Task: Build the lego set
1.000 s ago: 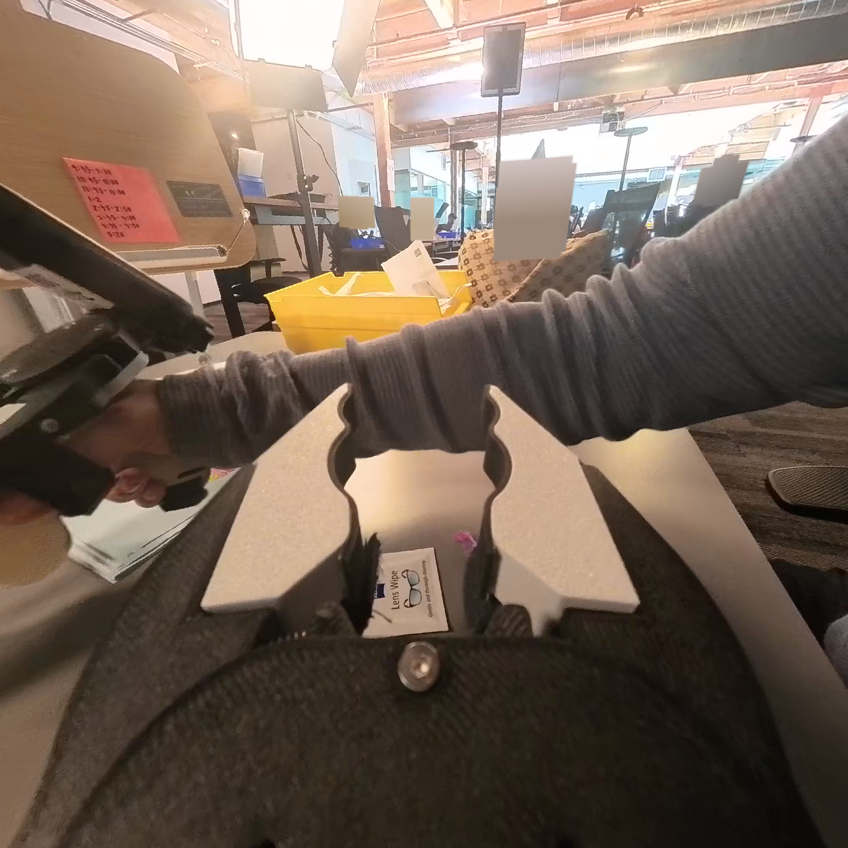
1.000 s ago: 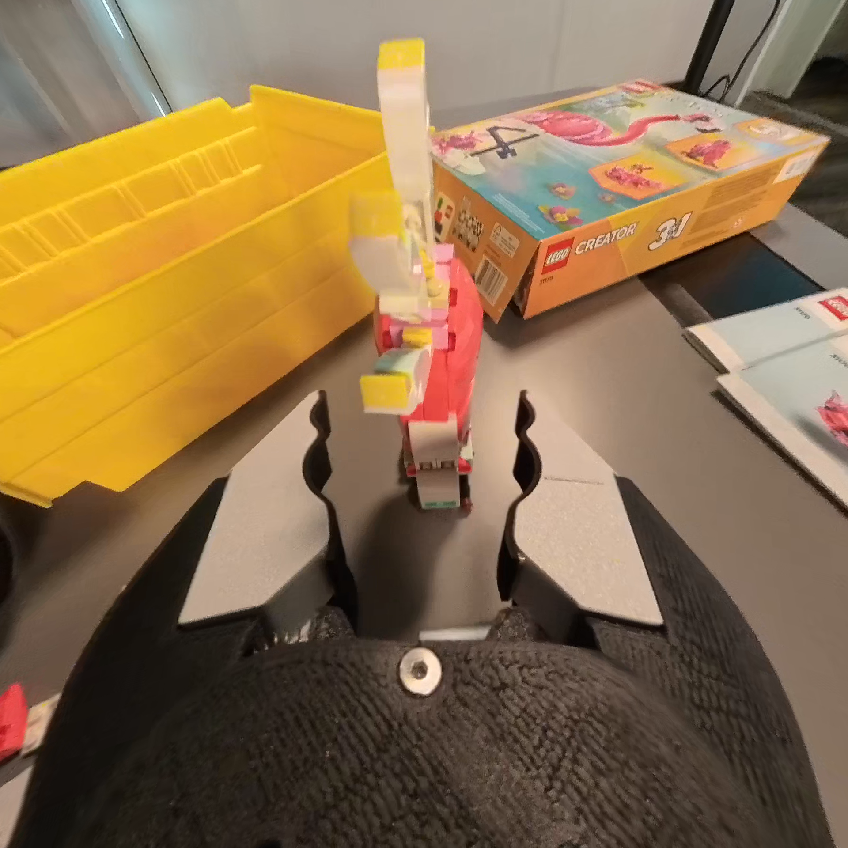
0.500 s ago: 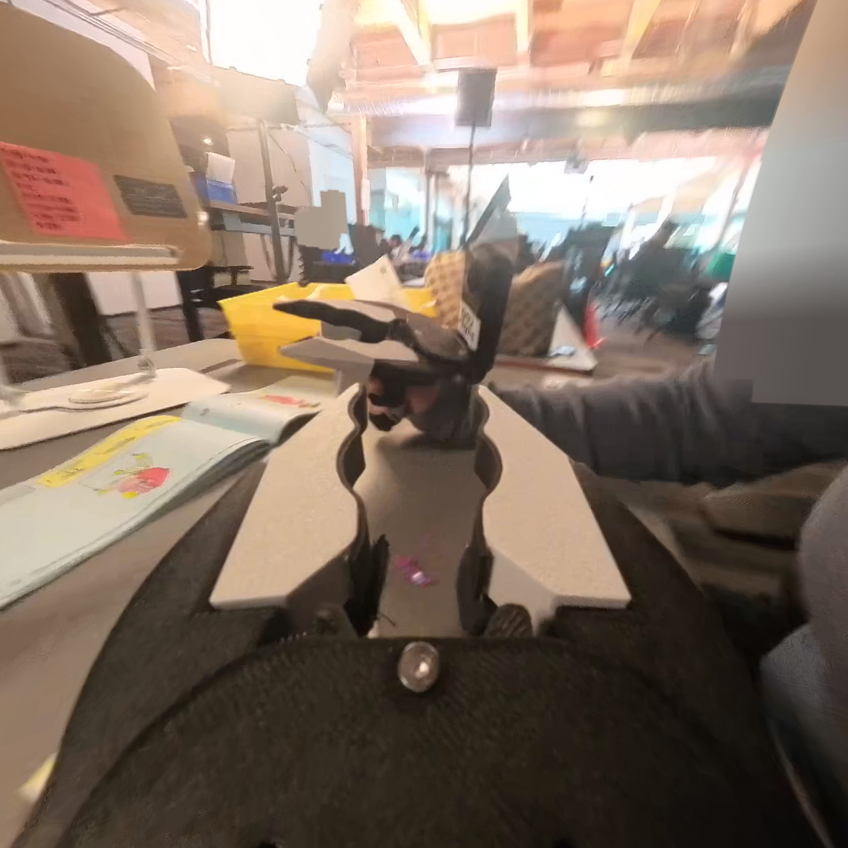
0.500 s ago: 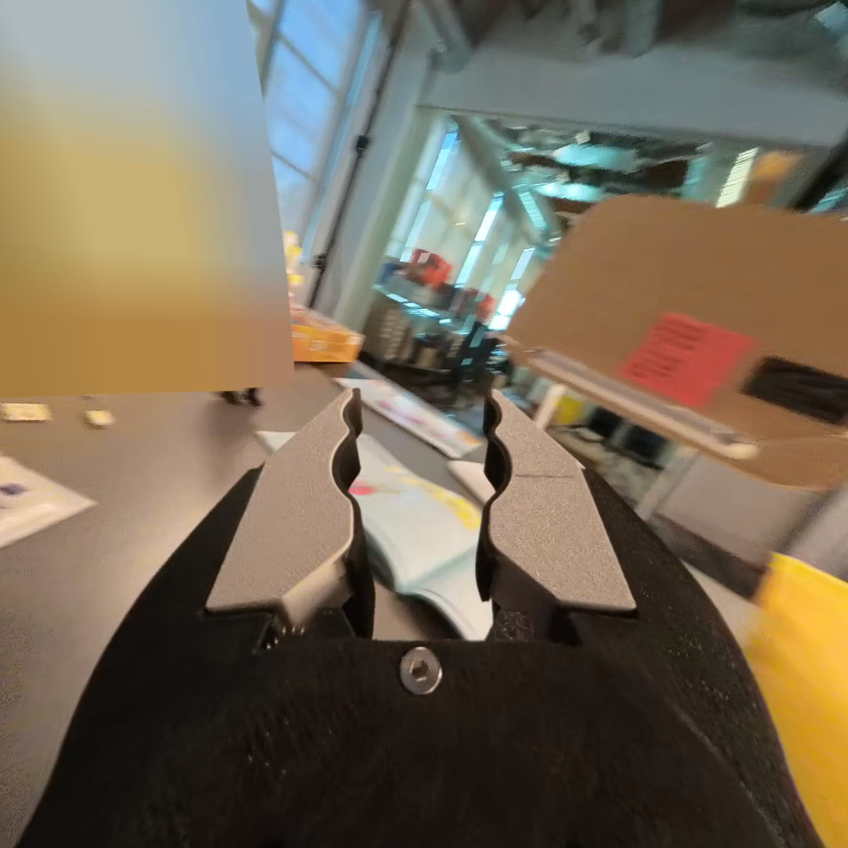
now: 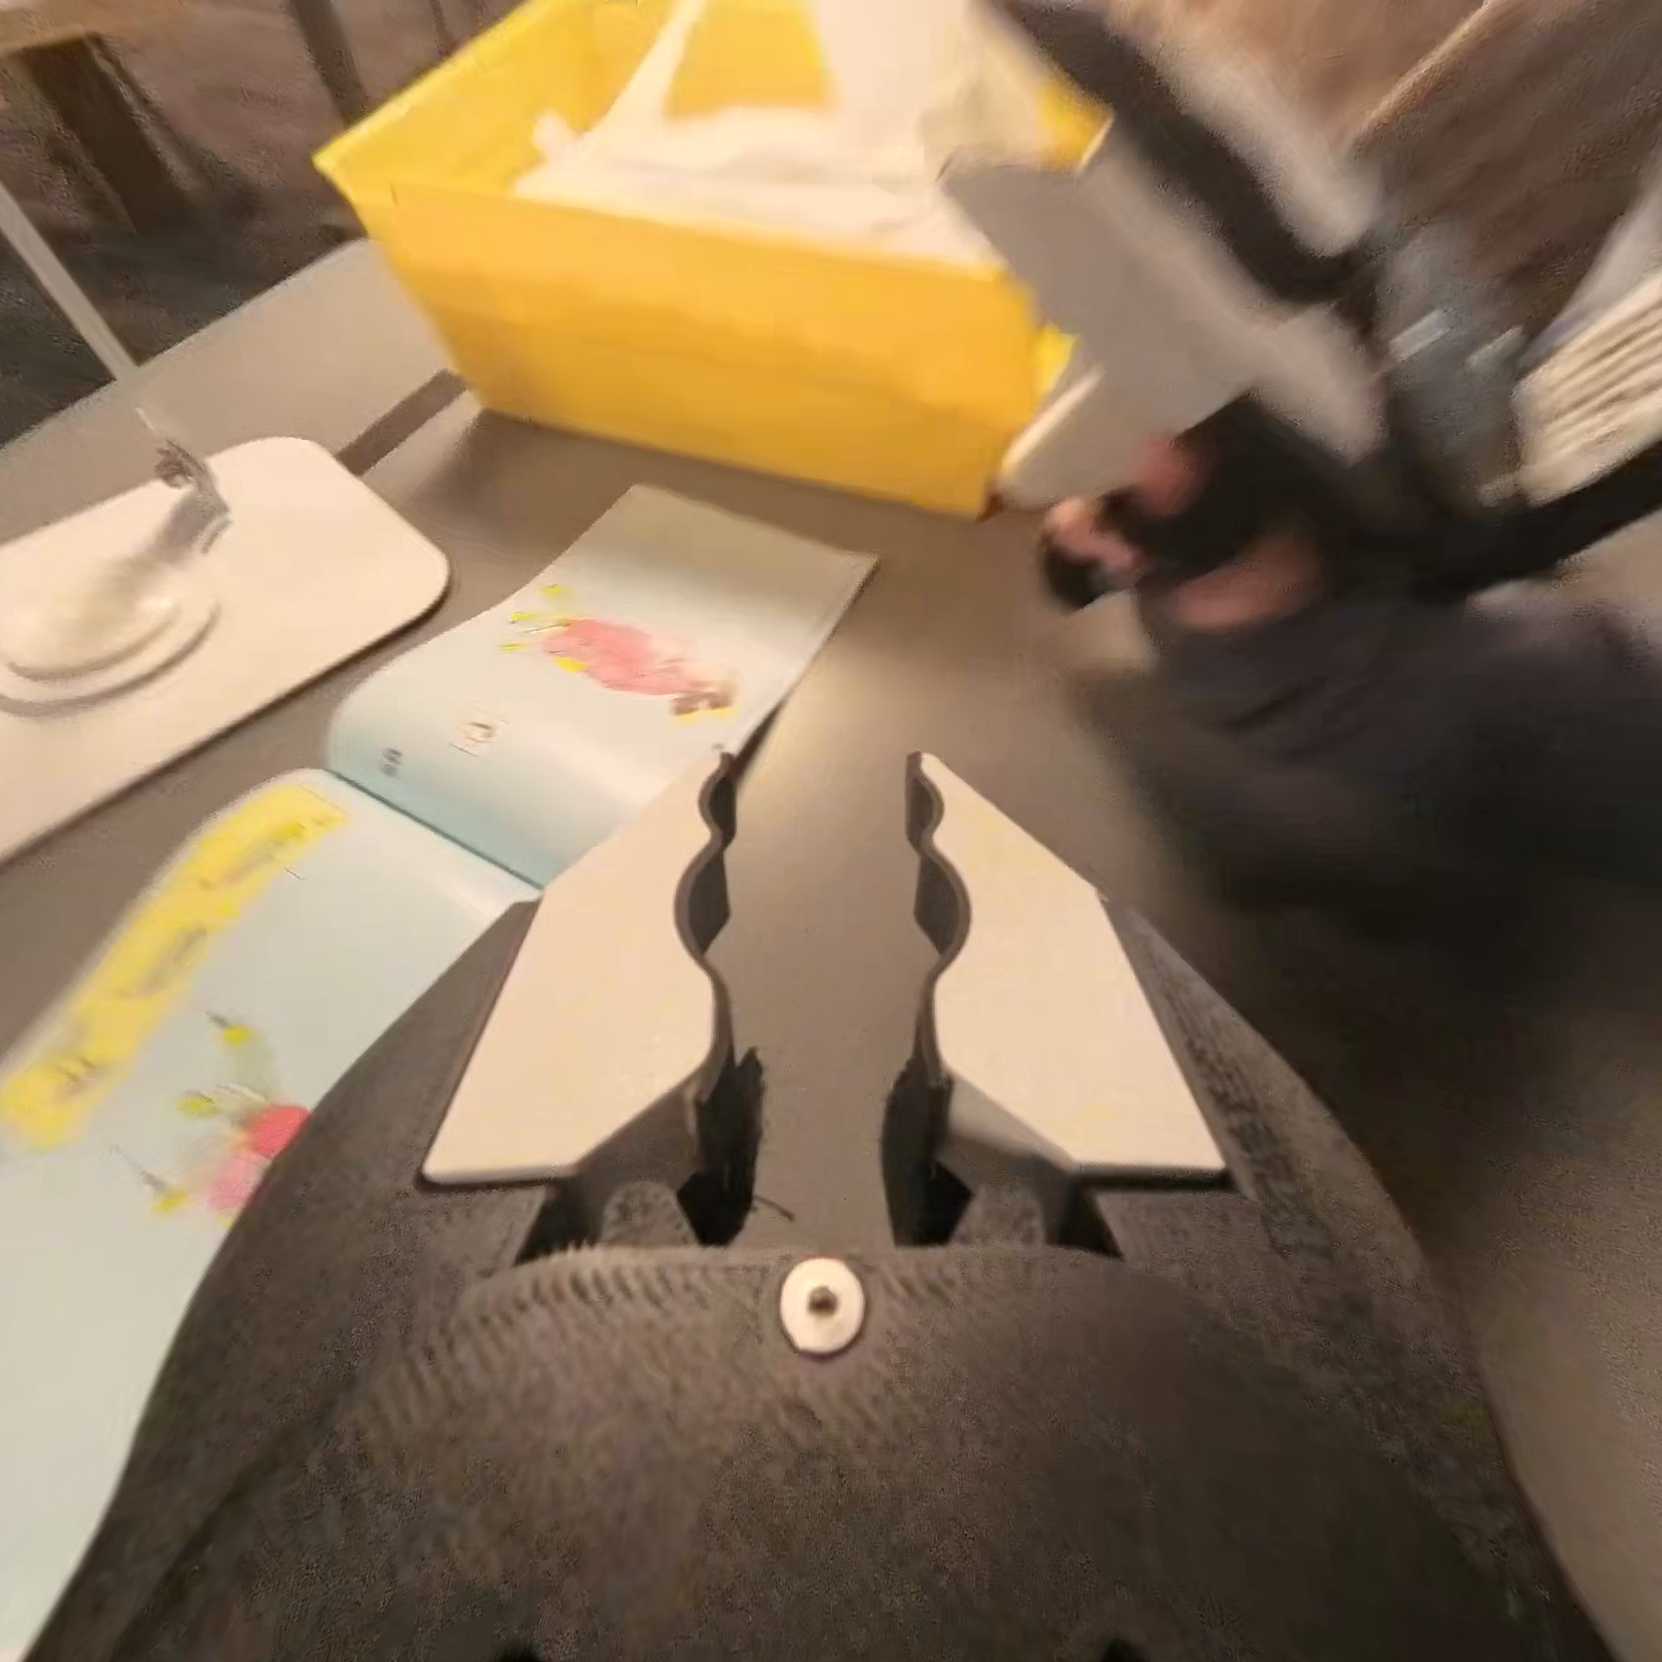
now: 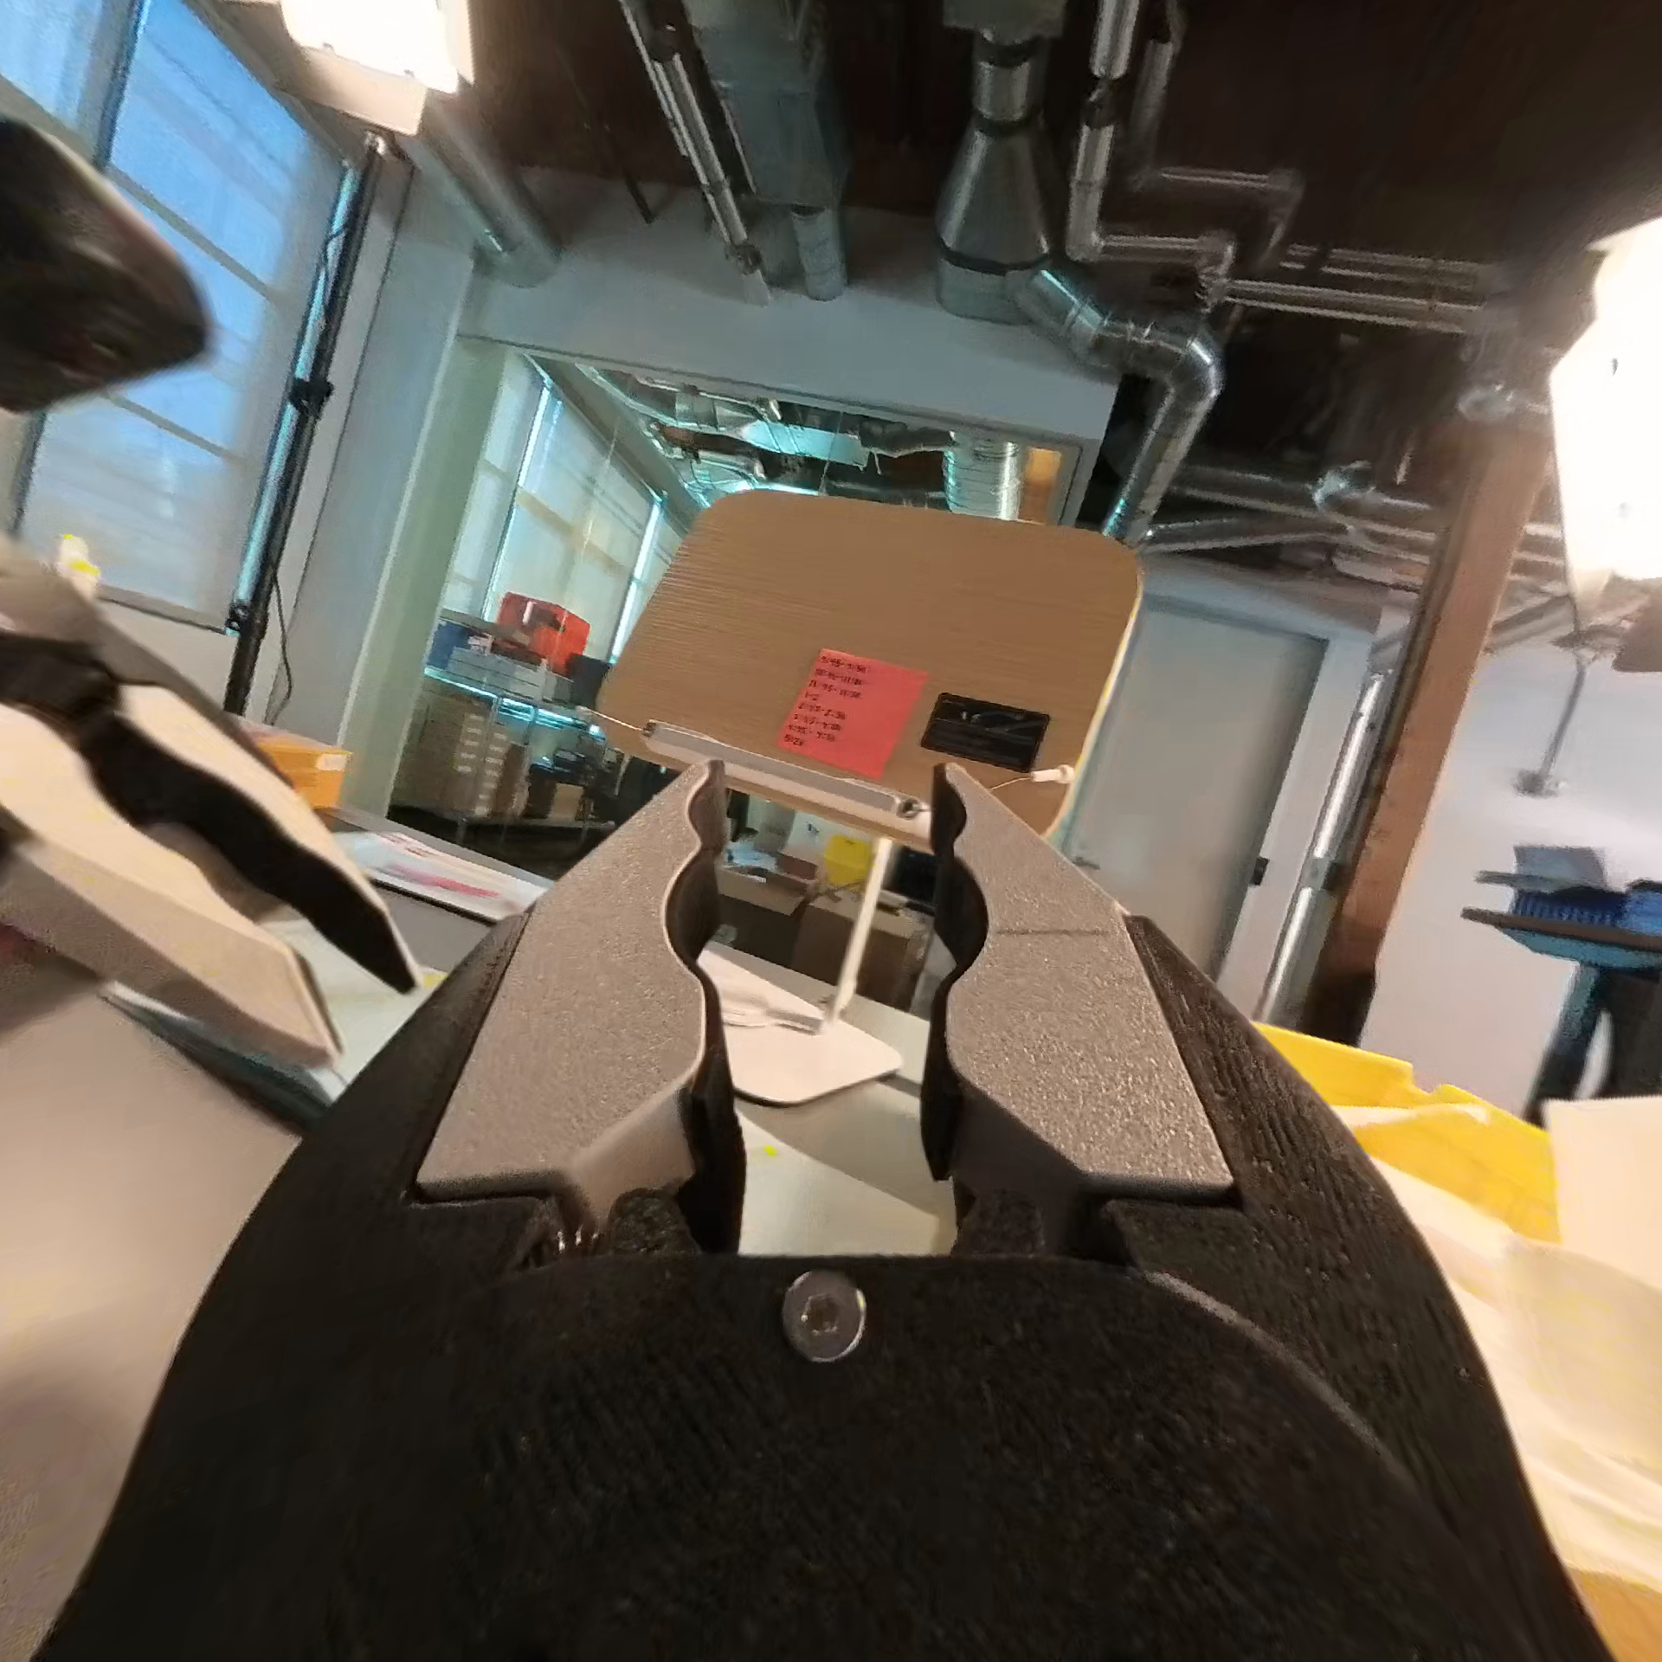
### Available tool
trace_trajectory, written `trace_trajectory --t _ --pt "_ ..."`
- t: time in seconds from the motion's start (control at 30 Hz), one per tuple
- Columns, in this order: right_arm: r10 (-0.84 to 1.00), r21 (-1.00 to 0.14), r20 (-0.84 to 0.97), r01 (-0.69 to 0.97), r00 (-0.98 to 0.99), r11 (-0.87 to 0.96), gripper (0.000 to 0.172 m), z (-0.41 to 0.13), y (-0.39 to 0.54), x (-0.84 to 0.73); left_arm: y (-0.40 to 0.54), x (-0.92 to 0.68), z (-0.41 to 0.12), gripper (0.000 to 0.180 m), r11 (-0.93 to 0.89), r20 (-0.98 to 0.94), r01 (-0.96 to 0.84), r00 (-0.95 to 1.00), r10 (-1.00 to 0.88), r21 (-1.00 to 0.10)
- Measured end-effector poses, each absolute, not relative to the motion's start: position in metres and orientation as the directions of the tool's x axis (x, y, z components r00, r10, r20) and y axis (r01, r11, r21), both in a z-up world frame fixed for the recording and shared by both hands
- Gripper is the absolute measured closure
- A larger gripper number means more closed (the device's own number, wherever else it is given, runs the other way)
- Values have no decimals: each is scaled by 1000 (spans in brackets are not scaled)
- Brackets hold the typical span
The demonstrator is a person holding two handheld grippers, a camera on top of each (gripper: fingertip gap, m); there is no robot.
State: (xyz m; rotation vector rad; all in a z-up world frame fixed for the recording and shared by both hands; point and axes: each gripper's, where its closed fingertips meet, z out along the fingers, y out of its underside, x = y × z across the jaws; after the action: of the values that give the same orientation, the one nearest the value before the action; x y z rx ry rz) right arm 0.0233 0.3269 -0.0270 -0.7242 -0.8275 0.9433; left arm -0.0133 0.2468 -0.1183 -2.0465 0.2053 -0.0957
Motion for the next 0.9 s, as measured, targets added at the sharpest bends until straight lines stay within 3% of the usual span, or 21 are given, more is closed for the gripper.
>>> trace_trajectory --t 0.2,0.37,0.57,0.8,0.9 --pt "899 -828 231 -410 373 383 128 -25 363 48 308 -26 -170 125 -651 -183 -348 933 -309 -674" --pt "904 -836 214 -410 370 365 129 -26 368 51 314 -42 -192 111 -774 -115 -353 931 -347 -525" --pt "908 -849 180 -407 377 337 130 -29 375 52 314 -51 -193 130 -748 -201 -480 876 -439 -458" --pt "909 -857 186 -391 374 336 131 -31 375 49 315 -58 -181 142 -766 -89 -347 929 -358 -542" --pt "910 -859 181 -389 374 331 133 -32 376 48 315 -68 -176 161 -749 -158 -357 932 -327 -558"
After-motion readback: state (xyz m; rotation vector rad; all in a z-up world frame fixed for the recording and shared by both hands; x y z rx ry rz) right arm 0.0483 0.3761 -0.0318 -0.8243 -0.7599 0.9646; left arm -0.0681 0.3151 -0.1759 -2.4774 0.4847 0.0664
